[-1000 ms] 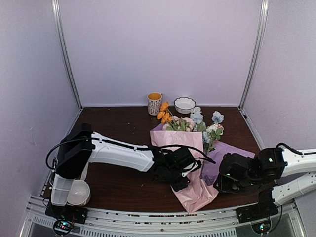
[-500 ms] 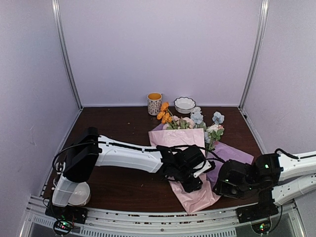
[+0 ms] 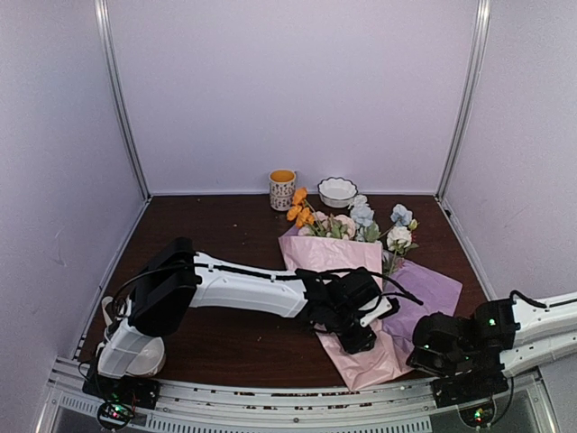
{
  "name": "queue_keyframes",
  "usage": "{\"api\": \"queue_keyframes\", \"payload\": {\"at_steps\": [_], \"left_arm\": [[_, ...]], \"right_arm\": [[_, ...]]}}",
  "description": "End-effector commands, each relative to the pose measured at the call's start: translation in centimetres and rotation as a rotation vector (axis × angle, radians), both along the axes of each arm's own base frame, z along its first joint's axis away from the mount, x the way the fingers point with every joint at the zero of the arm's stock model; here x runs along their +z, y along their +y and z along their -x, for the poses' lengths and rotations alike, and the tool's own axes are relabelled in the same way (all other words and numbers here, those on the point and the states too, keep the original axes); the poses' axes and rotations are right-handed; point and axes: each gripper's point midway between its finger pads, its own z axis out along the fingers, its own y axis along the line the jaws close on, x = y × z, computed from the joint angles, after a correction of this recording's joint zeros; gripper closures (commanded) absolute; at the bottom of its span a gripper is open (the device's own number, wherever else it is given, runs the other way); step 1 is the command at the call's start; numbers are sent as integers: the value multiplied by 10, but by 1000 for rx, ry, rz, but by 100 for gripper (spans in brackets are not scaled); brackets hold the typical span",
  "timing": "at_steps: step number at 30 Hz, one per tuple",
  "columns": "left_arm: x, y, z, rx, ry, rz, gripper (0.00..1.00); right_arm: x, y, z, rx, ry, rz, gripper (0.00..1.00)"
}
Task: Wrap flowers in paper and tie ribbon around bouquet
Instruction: Fold the two-thirds-folded wrapping paper at the center of the board.
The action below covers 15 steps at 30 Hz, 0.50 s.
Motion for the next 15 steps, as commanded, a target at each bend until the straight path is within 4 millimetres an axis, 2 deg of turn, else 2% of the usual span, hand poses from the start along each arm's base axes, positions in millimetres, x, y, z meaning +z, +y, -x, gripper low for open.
{"api": "queue_keyframes", "payload": {"at_steps": [1, 4, 6, 9, 13, 15], "left_arm": [[-36, 12, 4, 7, 41, -95, 55], [-39, 13, 4, 8, 44, -102, 55], [-43, 12, 4, 14, 49, -107, 55], [-51, 9, 4, 26, 69, -110, 54], [-60, 7, 3, 42, 91, -114, 52], [-64, 8, 0, 62, 100, -116, 52]], "right_arm": [[3, -5, -11, -68, -46, -27, 73], [10, -6, -16, -46, -75, -11, 92], [19, -7, -20, -16, -106, 14, 100], [37, -6, -28, 35, -153, 59, 100], [60, 3, -34, 127, -210, 117, 100], [78, 12, -37, 178, -263, 139, 100]]}}
